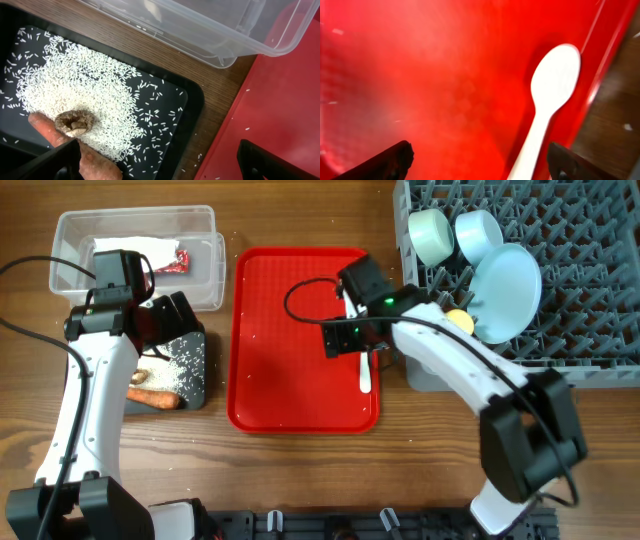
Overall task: Sort waste into correct bins and load items into the dishwasher rack
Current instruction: 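Move the right gripper to the white spoon on the red tray and grasp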
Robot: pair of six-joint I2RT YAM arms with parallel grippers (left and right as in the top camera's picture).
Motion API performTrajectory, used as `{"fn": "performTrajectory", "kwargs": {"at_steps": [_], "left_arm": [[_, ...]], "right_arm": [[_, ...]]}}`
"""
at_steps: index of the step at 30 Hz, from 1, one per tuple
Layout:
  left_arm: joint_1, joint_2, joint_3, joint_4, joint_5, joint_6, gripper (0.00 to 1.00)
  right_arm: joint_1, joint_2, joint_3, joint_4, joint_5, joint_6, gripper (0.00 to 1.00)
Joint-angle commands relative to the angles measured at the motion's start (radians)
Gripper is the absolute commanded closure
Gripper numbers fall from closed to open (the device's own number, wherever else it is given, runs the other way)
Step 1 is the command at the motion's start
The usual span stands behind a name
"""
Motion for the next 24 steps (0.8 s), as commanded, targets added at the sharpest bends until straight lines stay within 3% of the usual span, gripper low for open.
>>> {"fn": "performTrajectory", "kwargs": {"at_steps": [1, 12, 15, 24], "left_arm": [[0.004, -0.003, 0.009, 0.003, -0.01, -0.012, 0.0], [0.004, -0.003, 0.009, 0.003, -0.01, -0.012, 0.0], [0.004, -0.003, 0.009, 0.003, -0.01, -0.012, 0.0], [0.004, -0.003, 0.009, 0.003, -0.01, -0.012, 0.0]], "right_arm": [[0.002, 0.088, -0.01, 0.003, 0.037, 0.018, 0.24], [0.002, 0.137, -0.01, 0.026, 0.106, 0.079, 0.26], [0.002, 0.137, -0.01, 0.032, 0.106, 0.078, 0.38], [0.002, 0.137, -0.024, 0.041, 0.099, 0.062, 0.94]]}}
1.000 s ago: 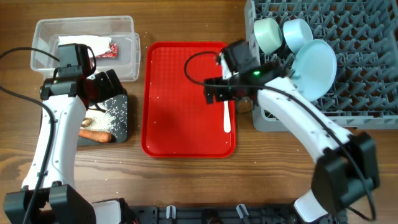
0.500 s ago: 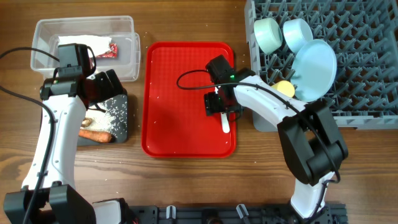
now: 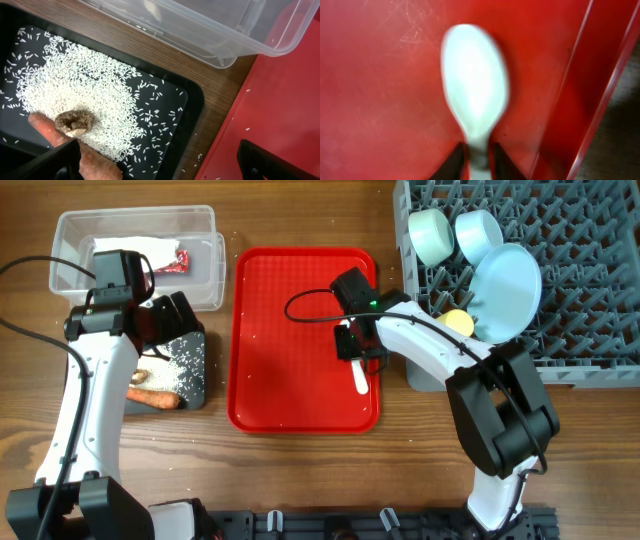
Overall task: Sort waste into correct bins and load items into the dishwasher rack
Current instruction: 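Move the right gripper to the white spoon on the red tray and grasp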
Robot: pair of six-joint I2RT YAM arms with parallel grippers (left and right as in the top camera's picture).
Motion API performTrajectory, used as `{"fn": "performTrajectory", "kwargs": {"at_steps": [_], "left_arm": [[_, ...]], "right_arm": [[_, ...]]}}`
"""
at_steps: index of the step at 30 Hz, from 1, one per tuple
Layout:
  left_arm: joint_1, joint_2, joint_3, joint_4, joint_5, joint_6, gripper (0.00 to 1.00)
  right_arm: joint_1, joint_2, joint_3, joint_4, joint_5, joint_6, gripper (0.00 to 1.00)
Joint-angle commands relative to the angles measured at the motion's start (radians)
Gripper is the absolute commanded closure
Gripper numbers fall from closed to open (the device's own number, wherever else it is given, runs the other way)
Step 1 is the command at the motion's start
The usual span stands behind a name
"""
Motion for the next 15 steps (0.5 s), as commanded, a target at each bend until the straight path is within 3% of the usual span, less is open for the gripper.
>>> {"fn": "performTrajectory", "kwargs": {"at_steps": [1, 15], "left_arm": [[0.004, -0.003, 0.009, 0.003, -0.01, -0.012, 0.0], [0.004, -0.003, 0.009, 0.003, -0.01, -0.012, 0.0]], "right_arm": [[0.0, 0.013, -0.022, 0.013, 0.016, -0.003, 0.96], [0.0, 0.012, -0.028, 0.02, 0.013, -0.03, 0.96]]}}
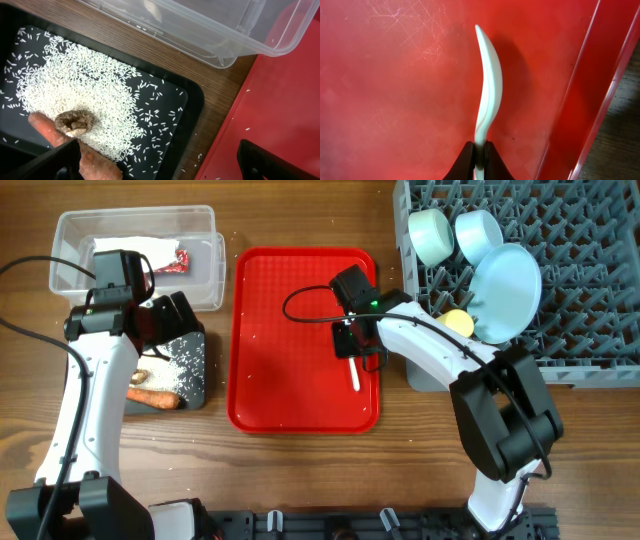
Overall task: Sort waste into correct bins and load items into the dishwasher rack
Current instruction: 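Move the right gripper to the white spoon on the red tray and grasp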
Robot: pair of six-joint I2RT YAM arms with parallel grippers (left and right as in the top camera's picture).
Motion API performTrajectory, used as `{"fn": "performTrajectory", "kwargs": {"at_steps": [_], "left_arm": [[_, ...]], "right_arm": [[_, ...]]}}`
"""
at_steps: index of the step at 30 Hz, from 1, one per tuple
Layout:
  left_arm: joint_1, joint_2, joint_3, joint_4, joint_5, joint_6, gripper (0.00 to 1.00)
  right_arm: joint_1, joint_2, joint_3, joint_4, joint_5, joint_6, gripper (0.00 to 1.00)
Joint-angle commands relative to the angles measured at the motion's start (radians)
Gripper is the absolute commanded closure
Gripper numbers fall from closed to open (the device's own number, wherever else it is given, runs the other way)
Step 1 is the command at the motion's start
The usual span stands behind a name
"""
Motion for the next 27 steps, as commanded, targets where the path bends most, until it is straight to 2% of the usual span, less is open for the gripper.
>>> {"fn": "performTrajectory", "kwargs": {"at_steps": [1, 14, 18, 23, 24, 26, 27], "left_arm": [[0.004, -0.003, 0.009, 0.003, -0.01, -0.012, 0.0], [0.004, -0.003, 0.009, 0.003, -0.01, -0.012, 0.0], [0.004, -0.003, 0.009, 0.003, -0.01, -0.012, 0.0], [0.004, -0.003, 0.009, 0.003, -0.01, -0.012, 0.0], [0.004, -0.003, 0.009, 0.003, -0.01, -0.012, 0.0], [0.004, -0.003, 0.009, 0.003, -0.01, -0.012, 0.0], [0.004, -0.003, 0.009, 0.003, -0.01, -0.012, 0.0]], "right_arm": [[-0.002, 0.032, -0.03, 0.004, 0.018, -0.033, 0.96], [-0.002, 0.034, -0.174, 0.176, 0.017, -0.055, 0.95], [-0.002, 0.034, -0.221, 0.222, -0.009, -0.074, 0.85], [-0.002, 0.034, -0.225, 0.222, -0.008, -0.074, 0.8], [-0.002, 0.034, -0.225, 0.222, -0.009, -0.074, 0.81], [-0.002, 0.034, -0.225, 0.222, -0.009, -0.074, 0.96], [-0.002, 0.033, -0.225, 0.222, -0.009, -0.074, 0.96]]}}
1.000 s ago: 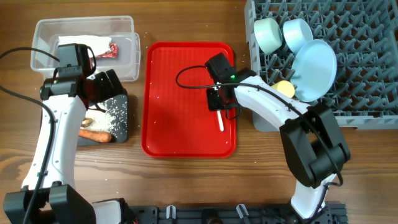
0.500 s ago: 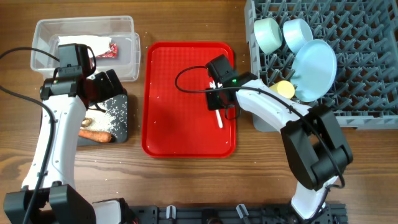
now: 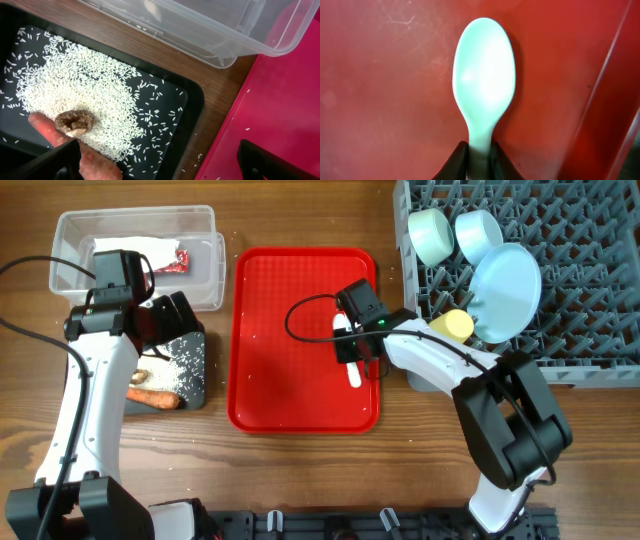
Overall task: Sort waste into correct bins and load items into the dishwasher rack
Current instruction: 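Move the right gripper to the white spoon on the red tray and grasp, then carry the white spoon with the right gripper and drop it in the rack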
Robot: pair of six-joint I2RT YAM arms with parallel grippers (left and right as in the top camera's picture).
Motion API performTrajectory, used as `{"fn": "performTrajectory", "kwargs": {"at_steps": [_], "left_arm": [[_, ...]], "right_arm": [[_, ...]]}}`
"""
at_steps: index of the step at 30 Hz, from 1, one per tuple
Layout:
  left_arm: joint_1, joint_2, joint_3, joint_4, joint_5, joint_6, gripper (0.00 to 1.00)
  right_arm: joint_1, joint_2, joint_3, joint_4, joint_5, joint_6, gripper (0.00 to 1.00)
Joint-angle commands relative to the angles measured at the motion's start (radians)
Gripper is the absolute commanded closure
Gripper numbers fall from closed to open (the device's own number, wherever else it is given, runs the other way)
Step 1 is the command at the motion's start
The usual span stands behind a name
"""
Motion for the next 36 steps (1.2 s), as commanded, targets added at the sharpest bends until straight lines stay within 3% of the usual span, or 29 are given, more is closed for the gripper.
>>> {"fn": "performTrajectory", "kwargs": {"at_steps": [1, 5, 16, 24, 29, 36], "left_arm": [[0.004, -0.003, 0.009, 0.003, -0.01, -0.012, 0.0], [0.004, -0.003, 0.009, 0.003, -0.01, -0.011, 0.0], [0.004, -0.003, 0.009, 0.003, -0.01, -0.012, 0.0], [0.004, -0.003, 0.009, 0.003, -0.01, -0.012, 0.0], [0.004, -0.003, 0.009, 0.003, -0.01, -0.012, 0.0], [0.004, -0.003, 0.009, 0.003, -0.01, -0.011, 0.0]], "right_arm": [[-0.001, 0.075, -0.056, -0.029, 0.007, -0.003, 0.96], [-0.001, 0.044, -0.034, -0.053, 0.008, -0.005, 0.96], [-0.005, -0.29, 0.034, -0.116, 0.1, -0.031, 0.96], [-0.046, -0.502, 0.034, -0.145, 0.381, -0.091, 0.96], [-0.093, -0.488, 0.03, -0.126, 0.633, -0.117, 0.96], [-0.19, -0.391, 0.03, -0.021, 0.647, -0.117, 0.96]]}}
